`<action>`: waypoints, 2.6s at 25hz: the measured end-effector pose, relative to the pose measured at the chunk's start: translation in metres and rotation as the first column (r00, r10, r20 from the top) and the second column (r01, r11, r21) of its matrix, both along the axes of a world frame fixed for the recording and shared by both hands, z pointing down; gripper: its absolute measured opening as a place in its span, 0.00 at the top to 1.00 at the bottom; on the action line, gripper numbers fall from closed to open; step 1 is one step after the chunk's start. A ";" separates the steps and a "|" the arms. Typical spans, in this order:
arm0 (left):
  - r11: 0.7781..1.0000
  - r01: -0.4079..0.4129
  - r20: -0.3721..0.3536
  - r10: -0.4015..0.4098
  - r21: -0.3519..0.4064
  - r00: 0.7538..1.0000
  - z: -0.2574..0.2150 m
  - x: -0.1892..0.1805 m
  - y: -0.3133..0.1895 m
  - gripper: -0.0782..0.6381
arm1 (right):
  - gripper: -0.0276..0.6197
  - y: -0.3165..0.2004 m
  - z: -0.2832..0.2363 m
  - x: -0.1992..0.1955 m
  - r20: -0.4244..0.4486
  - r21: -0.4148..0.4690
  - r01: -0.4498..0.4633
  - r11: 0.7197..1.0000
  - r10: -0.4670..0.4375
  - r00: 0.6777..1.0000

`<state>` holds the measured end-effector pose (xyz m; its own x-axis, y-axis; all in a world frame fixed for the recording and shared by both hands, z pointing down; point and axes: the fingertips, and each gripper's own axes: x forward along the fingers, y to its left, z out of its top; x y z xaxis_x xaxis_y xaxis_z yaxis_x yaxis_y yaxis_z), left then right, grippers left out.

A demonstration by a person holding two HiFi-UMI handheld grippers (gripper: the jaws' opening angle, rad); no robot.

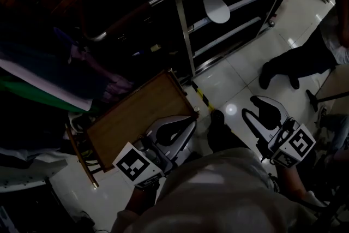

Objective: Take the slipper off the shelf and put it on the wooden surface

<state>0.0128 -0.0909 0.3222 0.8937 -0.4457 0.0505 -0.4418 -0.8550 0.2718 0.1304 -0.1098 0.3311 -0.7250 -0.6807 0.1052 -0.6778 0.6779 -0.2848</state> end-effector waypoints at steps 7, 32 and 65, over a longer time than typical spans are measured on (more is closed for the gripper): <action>0.999 0.028 0.000 -0.028 0.041 1.000 -0.017 0.069 -0.097 0.90 | 0.73 -0.117 0.040 0.054 0.044 -0.056 0.045 0.997 -0.042 0.998; 0.972 0.234 0.089 -0.231 -0.032 0.969 0.009 0.082 -0.199 0.90 | 0.74 -0.418 0.245 0.092 0.199 -0.478 -0.105 0.872 0.224 0.954; 0.987 0.152 0.015 -0.153 0.047 0.988 -0.008 -0.069 0.047 0.90 | 0.91 -0.017 0.091 0.009 0.294 -0.376 -0.192 0.906 0.314 0.903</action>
